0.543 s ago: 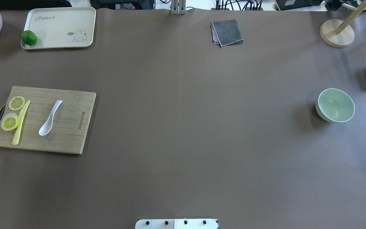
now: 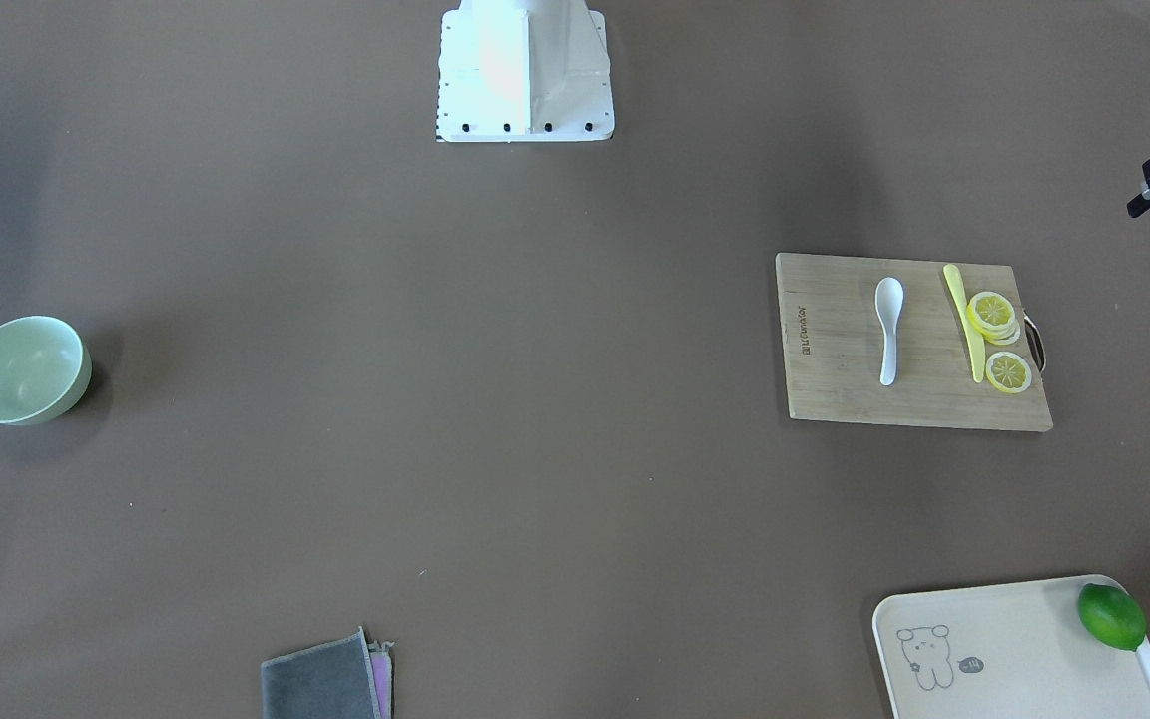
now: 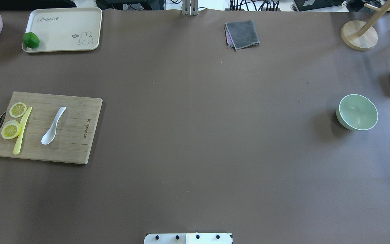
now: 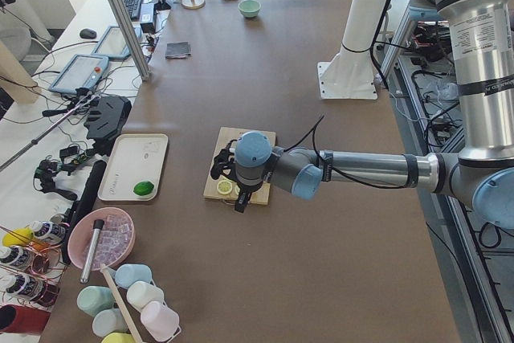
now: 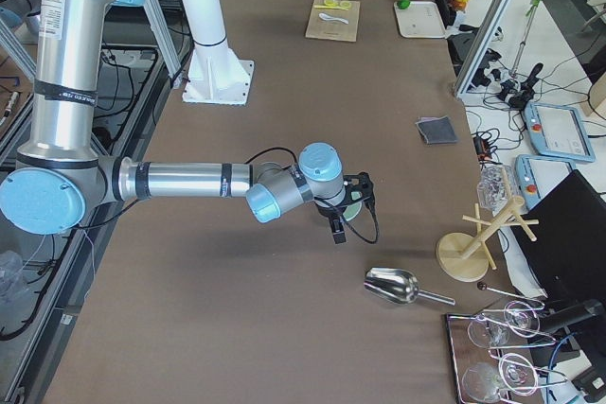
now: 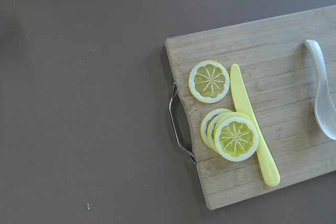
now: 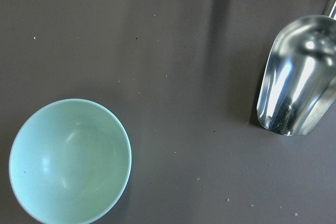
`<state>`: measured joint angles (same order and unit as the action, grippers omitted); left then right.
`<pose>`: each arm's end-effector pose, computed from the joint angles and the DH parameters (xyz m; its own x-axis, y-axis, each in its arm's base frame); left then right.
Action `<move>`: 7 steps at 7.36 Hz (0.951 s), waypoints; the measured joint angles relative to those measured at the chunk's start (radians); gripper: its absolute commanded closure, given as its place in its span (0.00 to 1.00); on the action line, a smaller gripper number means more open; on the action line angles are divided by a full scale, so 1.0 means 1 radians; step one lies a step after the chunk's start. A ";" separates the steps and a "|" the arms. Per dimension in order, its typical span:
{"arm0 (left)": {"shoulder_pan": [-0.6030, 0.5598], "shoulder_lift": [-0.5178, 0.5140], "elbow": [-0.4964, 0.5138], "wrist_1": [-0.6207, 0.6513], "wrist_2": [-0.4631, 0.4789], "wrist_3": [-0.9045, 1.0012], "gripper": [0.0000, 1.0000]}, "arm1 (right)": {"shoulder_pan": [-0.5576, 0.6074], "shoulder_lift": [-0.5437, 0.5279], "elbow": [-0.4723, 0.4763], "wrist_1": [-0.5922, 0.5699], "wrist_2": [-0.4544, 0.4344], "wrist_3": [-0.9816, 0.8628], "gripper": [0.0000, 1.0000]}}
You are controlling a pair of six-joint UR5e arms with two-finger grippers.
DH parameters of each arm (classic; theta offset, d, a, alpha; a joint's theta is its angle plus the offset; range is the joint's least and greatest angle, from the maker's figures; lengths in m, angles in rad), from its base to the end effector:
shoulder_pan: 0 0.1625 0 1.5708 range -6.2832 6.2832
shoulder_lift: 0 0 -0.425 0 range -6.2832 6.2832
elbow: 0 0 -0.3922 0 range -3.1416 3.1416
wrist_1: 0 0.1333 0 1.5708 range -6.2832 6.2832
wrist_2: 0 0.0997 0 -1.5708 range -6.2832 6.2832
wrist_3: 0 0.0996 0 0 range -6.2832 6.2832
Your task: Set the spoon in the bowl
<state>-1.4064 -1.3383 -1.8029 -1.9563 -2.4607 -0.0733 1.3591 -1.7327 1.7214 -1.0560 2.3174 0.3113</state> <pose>0.0120 -0.4138 0.5969 0.5828 0.3230 -0.7457 -0.1093 0.9404 0.3219 -0.0296 -0.4501 0.6023 0.6740 -0.1895 0.7141 -0.0235 0.9606 0.2771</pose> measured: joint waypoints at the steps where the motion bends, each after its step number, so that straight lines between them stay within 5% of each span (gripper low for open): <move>1: -0.009 0.002 -0.005 -0.004 0.018 -0.002 0.02 | -0.001 0.002 -0.001 0.000 0.007 0.001 0.00; 7: -0.018 0.001 -0.008 -0.021 0.066 -0.006 0.02 | -0.024 0.004 -0.010 -0.003 0.016 0.003 0.00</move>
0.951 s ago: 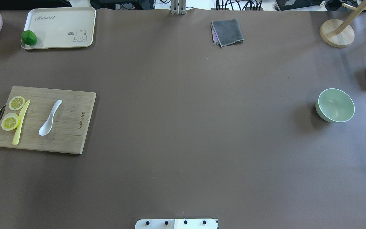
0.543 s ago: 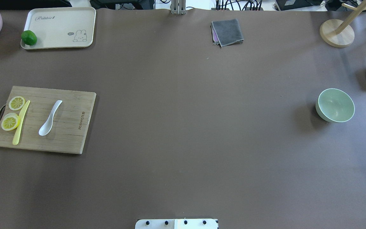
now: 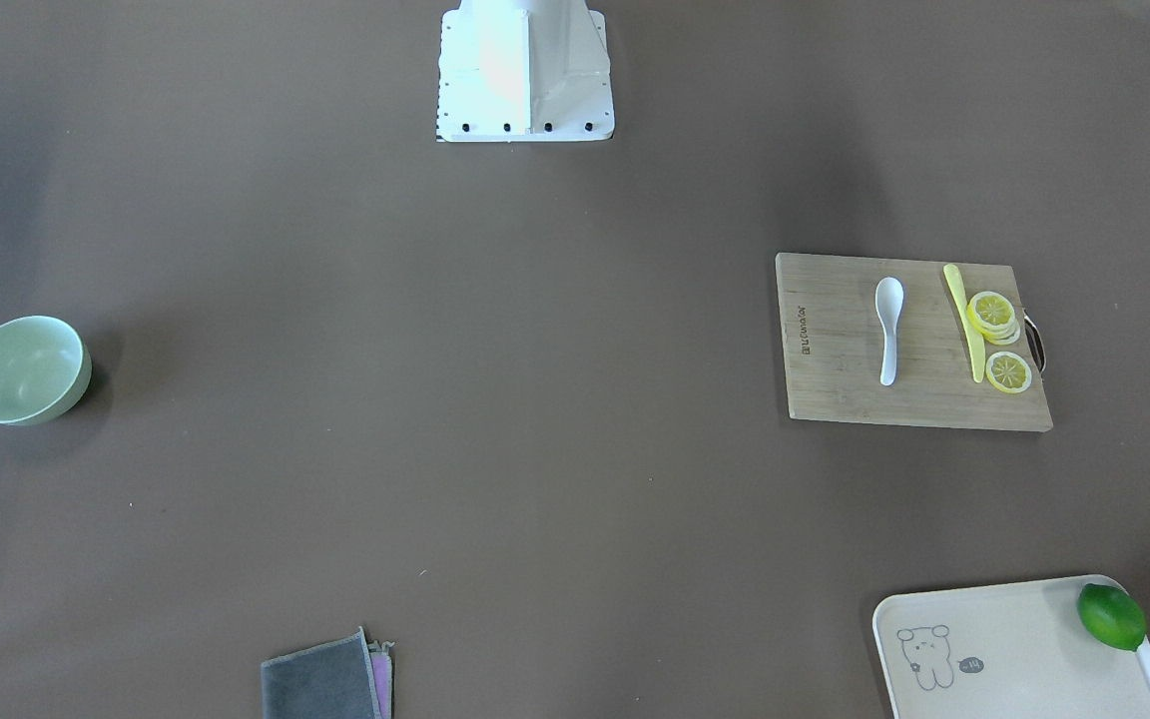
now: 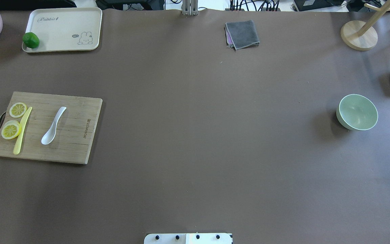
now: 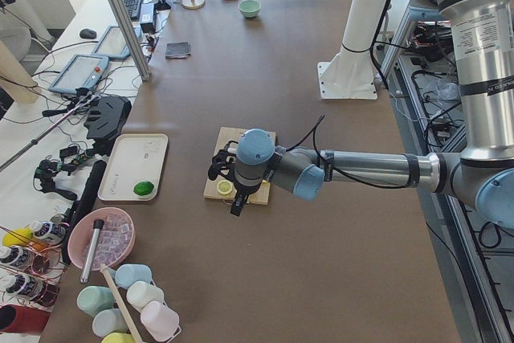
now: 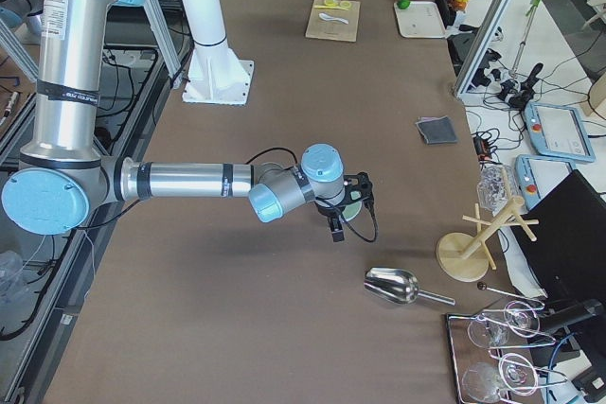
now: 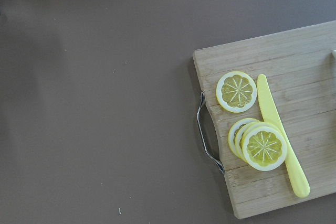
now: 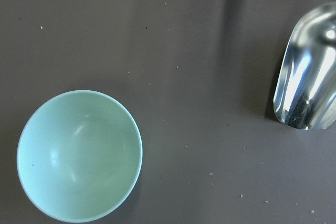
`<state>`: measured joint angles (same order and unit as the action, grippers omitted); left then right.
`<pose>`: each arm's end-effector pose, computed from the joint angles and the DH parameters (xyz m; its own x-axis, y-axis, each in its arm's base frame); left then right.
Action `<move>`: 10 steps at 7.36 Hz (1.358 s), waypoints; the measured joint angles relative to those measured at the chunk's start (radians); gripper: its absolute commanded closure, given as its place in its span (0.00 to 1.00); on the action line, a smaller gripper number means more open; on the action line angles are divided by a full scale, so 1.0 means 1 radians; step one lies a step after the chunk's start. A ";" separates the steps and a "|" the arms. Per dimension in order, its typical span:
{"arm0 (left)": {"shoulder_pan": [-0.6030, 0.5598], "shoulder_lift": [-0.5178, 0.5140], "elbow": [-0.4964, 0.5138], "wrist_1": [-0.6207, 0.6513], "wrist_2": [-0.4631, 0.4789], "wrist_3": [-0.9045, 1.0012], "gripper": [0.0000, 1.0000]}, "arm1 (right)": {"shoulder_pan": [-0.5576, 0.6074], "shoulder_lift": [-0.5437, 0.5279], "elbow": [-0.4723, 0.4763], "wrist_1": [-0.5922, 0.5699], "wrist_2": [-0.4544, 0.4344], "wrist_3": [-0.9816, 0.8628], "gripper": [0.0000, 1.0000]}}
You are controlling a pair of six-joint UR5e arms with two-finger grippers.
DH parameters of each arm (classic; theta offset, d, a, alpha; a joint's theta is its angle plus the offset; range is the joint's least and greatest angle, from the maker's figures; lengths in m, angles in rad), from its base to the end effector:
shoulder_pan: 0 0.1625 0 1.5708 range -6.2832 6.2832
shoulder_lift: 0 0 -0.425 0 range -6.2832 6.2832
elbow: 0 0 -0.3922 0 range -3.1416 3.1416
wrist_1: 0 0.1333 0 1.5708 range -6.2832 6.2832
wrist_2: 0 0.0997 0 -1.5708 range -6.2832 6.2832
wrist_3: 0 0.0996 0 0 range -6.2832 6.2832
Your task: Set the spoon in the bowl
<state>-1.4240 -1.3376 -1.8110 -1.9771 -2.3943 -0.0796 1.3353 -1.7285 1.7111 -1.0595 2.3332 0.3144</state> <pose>0.0007 -0.4168 0.5952 0.6379 0.3176 -0.7016 -0.0835 0.9342 0.3470 -0.0416 -0.4500 0.6052 0.6596 -0.1985 0.7249 0.0015 0.9649 0.2628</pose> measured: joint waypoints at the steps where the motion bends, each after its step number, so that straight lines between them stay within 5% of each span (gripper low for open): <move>1: 0.000 0.000 0.001 0.000 0.000 0.000 0.02 | -0.002 0.000 0.000 0.000 0.000 0.000 0.00; 4: -0.001 0.001 0.000 -0.003 -0.006 0.000 0.03 | -0.017 0.003 -0.007 0.001 -0.003 -0.001 0.00; 10: 0.002 -0.020 0.001 -0.006 -0.005 0.000 0.03 | -0.095 0.178 -0.201 0.002 -0.010 0.199 0.04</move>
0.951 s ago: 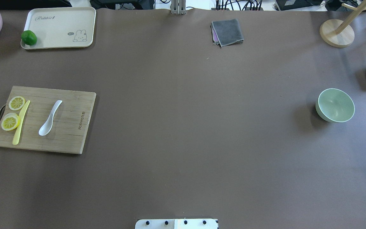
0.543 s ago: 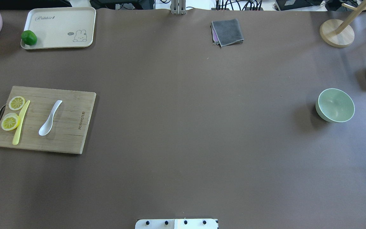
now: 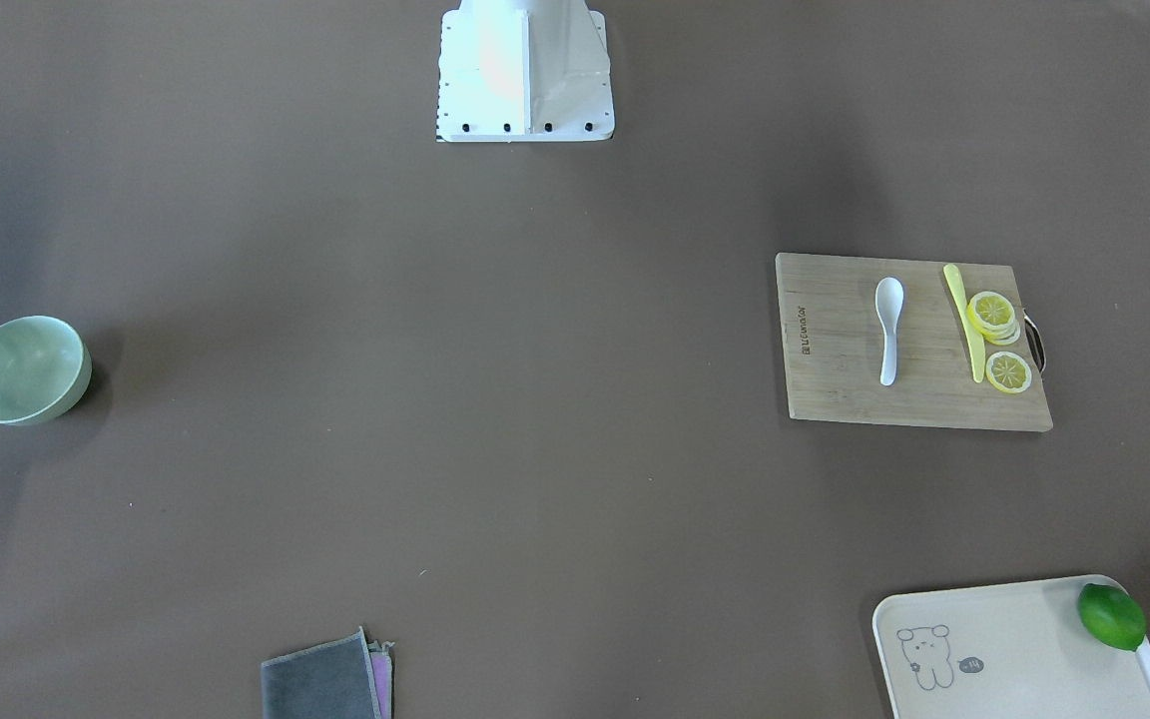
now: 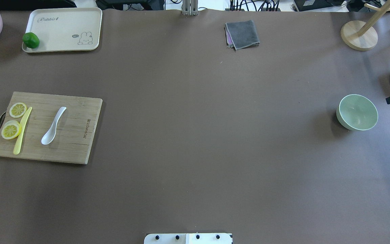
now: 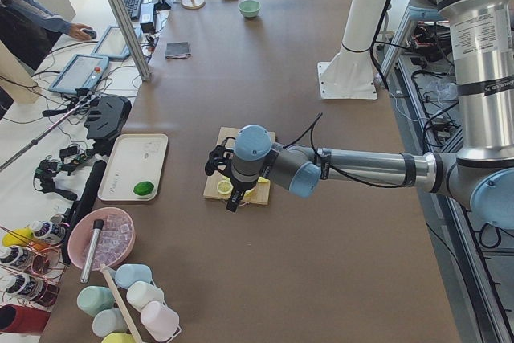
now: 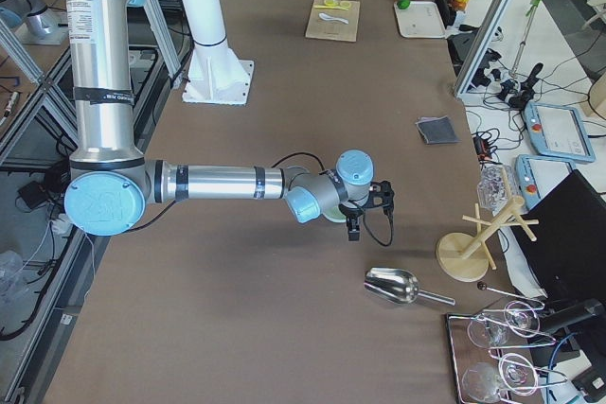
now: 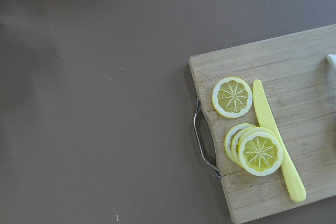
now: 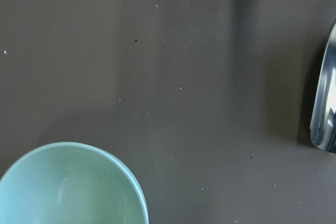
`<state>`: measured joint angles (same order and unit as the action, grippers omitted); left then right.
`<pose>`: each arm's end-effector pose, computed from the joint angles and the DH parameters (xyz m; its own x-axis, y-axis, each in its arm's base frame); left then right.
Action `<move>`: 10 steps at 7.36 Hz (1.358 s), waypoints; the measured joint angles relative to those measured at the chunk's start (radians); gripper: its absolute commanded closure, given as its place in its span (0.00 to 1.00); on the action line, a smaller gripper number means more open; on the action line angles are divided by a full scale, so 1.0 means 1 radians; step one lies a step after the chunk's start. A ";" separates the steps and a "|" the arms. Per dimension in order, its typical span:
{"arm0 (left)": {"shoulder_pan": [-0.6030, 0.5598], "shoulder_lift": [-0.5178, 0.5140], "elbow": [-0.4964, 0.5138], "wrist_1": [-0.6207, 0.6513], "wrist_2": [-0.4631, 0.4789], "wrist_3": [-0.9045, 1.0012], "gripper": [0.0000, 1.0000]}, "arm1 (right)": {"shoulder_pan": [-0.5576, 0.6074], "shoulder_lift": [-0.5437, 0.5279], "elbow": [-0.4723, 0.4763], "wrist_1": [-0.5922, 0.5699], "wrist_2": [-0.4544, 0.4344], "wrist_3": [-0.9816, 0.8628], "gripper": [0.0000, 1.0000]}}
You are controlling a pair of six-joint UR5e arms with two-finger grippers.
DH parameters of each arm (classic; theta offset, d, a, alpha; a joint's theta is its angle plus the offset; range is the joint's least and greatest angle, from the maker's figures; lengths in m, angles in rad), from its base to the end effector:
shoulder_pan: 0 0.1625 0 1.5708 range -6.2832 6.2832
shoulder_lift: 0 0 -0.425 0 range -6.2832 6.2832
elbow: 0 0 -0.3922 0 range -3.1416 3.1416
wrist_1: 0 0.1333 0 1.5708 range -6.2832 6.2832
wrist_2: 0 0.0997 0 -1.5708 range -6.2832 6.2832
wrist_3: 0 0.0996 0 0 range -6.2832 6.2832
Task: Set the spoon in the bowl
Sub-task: 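Reach the right gripper down to the rim of the pale green bowl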
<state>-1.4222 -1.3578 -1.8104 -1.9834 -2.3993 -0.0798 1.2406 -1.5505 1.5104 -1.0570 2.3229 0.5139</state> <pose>0.0031 -0.4253 0.5860 0.6308 0.3373 -0.6987 -0.0840 0.9249 0.3707 -0.1076 -0.5153 0.6224 0.6554 -0.0491 0.7537 -0.0386 0.9944 0.0984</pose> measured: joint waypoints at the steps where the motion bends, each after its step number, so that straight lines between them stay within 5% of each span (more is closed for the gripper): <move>1: 0.000 -0.001 0.000 0.000 0.000 0.000 0.03 | -0.011 0.006 -0.009 0.000 -0.001 0.021 0.05; 3: 0.000 -0.002 -0.001 0.001 0.000 0.000 0.03 | -0.041 0.008 -0.024 0.002 -0.002 0.034 0.06; 4: -0.002 -0.002 -0.001 0.001 0.000 0.000 0.03 | -0.058 0.007 -0.033 0.011 -0.001 0.035 0.18; 5: -0.002 -0.002 -0.001 0.001 0.000 0.000 0.03 | -0.072 0.006 -0.051 0.040 -0.001 0.036 0.48; 6: -0.003 -0.001 -0.001 0.001 0.000 0.000 0.03 | -0.080 0.005 -0.067 0.071 0.001 0.047 0.99; 10: 0.001 -0.013 0.002 0.002 0.001 -0.043 0.03 | -0.108 -0.001 -0.054 0.114 0.024 0.113 1.00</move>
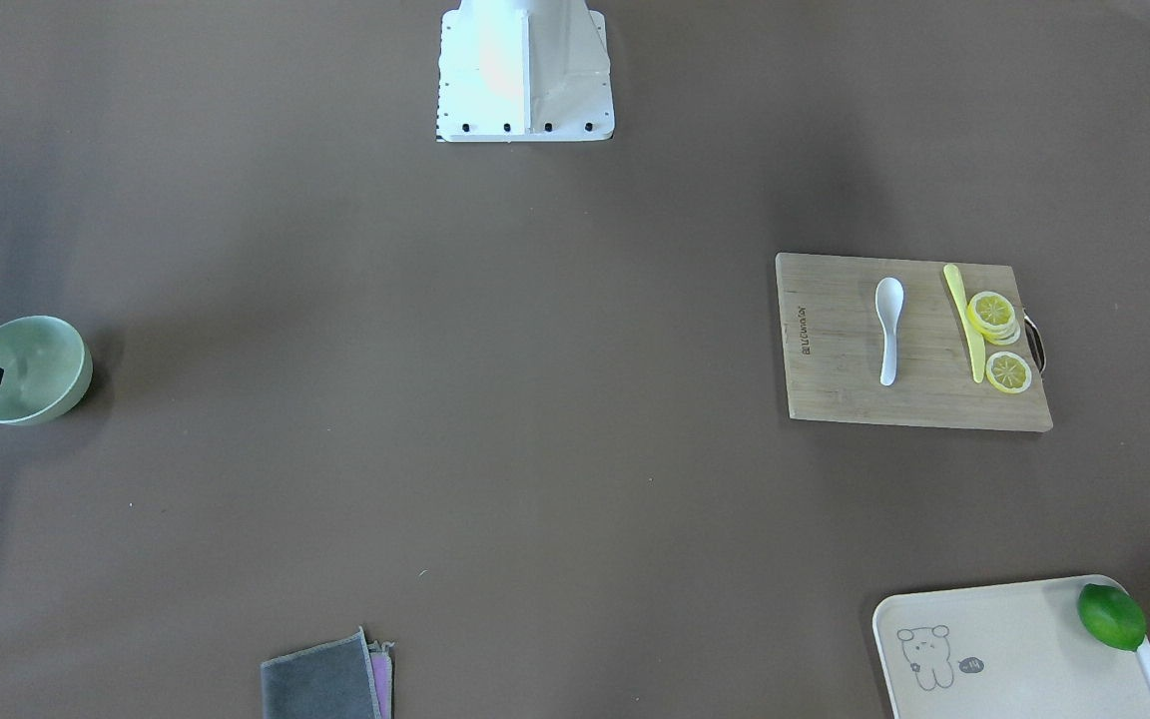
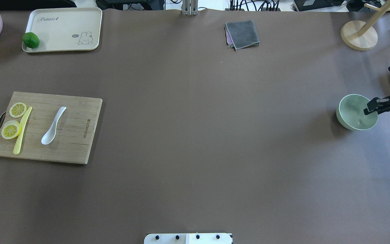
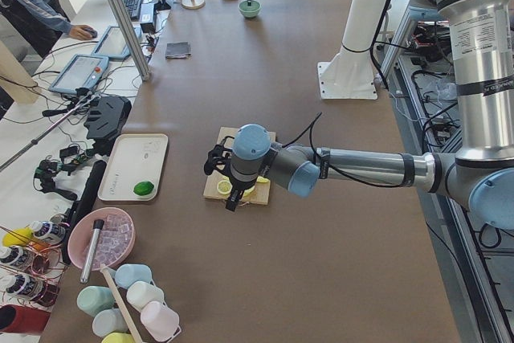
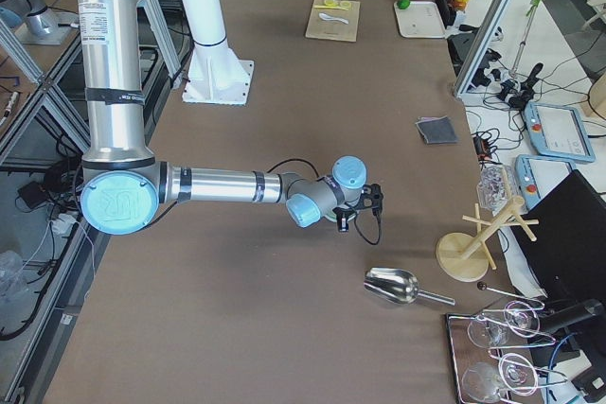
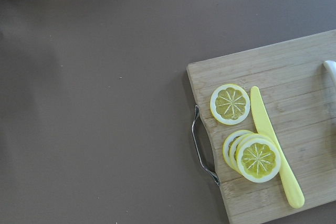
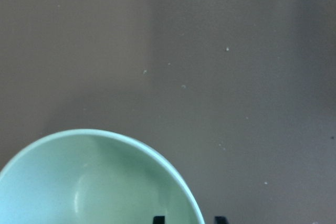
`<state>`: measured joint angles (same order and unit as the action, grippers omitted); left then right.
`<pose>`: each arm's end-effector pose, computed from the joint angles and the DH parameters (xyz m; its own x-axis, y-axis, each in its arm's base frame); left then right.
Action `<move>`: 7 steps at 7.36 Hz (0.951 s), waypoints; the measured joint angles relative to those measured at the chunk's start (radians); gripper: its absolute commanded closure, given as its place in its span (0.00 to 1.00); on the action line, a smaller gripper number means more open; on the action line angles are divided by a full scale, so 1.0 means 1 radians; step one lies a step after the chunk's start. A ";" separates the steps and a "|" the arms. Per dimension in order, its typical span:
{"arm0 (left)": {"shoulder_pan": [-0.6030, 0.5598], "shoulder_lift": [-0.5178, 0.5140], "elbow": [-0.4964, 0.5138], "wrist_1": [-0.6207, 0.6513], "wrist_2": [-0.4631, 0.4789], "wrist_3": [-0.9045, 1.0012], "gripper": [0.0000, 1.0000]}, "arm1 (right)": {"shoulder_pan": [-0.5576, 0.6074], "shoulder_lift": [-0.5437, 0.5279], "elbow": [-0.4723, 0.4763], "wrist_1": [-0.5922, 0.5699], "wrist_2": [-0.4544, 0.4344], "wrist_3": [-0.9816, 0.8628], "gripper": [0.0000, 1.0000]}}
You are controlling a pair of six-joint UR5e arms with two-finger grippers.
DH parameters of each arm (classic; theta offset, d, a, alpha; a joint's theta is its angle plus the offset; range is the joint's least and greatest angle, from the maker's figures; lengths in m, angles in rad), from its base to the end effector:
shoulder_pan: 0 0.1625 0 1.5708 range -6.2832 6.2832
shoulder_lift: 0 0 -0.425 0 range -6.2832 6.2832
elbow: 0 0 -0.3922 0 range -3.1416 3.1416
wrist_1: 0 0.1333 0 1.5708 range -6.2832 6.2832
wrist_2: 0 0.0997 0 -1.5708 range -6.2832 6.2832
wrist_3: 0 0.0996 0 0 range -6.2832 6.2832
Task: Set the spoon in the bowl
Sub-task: 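Reach the right gripper down to the rim of the pale green bowl, then carry the bowl toward table center with right gripper while left reaches for spoon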
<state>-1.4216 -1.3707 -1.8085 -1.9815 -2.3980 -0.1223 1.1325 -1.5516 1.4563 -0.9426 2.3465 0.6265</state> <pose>0.0041 -0.4307 0.5818 0.6337 0.3043 -0.7112 -0.0571 0.9353 0.3493 -0.1634 -0.4983 0.6353 0.6157 -0.0491 0.7864 0.0056 0.9983 0.0579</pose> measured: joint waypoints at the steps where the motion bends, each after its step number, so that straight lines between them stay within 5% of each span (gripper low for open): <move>1: 0.003 -0.017 0.001 0.002 0.002 -0.060 0.03 | -0.003 0.000 0.016 0.002 0.007 0.016 1.00; 5: 0.209 -0.135 0.002 0.007 0.118 -0.383 0.05 | -0.127 0.048 0.202 -0.008 0.008 0.365 1.00; 7: 0.341 -0.219 0.023 0.010 0.175 -0.460 0.07 | -0.337 0.136 0.297 -0.019 -0.143 0.682 1.00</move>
<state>-1.0803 -1.5900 -1.7851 -1.9717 -2.2229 -0.5825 0.7950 -1.4159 1.7535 -0.9615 2.2030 1.3082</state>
